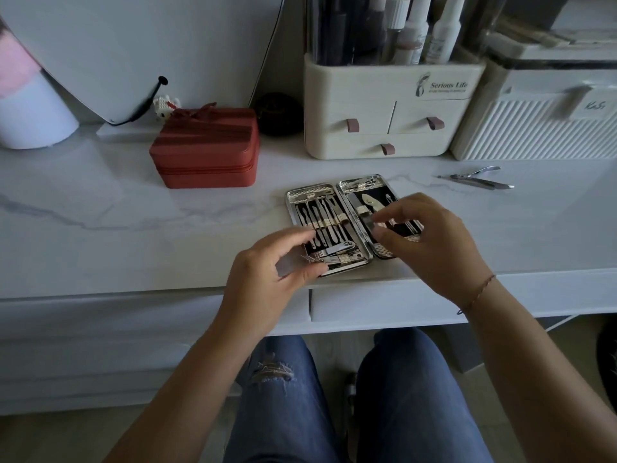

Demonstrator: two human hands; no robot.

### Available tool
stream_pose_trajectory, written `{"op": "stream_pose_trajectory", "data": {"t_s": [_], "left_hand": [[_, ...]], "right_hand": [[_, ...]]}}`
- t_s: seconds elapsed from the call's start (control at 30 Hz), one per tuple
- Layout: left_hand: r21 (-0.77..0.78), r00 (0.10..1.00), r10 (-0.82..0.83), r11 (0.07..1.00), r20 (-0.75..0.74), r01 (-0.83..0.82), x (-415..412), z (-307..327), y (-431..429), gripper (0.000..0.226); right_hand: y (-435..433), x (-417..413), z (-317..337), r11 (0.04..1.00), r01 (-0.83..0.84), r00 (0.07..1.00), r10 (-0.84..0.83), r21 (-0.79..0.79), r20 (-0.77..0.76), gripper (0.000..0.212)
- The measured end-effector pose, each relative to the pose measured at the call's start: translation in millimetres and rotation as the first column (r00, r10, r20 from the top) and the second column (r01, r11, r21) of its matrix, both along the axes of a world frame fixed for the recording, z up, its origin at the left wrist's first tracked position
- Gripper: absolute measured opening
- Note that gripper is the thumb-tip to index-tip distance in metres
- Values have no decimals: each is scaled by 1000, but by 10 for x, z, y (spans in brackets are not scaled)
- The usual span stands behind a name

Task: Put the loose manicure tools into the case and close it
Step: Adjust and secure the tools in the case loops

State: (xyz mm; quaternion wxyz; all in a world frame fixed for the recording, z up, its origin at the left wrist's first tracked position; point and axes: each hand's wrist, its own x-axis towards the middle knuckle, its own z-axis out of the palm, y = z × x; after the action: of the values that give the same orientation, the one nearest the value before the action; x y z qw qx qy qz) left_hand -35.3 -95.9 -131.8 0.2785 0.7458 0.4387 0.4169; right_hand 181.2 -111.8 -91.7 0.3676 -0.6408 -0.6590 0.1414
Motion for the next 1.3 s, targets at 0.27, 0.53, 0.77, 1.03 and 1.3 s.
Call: {"op": "stream_pose_trajectory", "data": {"t_s": [0.27, 0.53, 0.77, 1.03, 1.3], "left_hand": [[48, 943, -111, 990, -315, 133, -78, 73, 148, 36], [-10, 927, -111, 993, -360, 115, -157, 60, 257, 79], [-81, 914, -179, 984, -364, 161, -193, 77, 383, 81], [-199, 906, -306, 946, -292, 256, -271, 92, 583, 65], [-209, 942, -251, 956, -221, 206, -246, 2, 726, 70]], "right_hand": [[13, -713, 55, 922, -380, 920, 370, 69, 127, 17], [95, -338, -42, 997, -54, 975, 41, -57, -220, 3], [16, -286, -127, 998, -54, 996, 51, -32, -77, 5], [110, 113, -74, 997, -73, 996, 75, 38, -51, 6], [645, 1628, -13, 907, 413, 874, -371, -77, 315, 30]]}}
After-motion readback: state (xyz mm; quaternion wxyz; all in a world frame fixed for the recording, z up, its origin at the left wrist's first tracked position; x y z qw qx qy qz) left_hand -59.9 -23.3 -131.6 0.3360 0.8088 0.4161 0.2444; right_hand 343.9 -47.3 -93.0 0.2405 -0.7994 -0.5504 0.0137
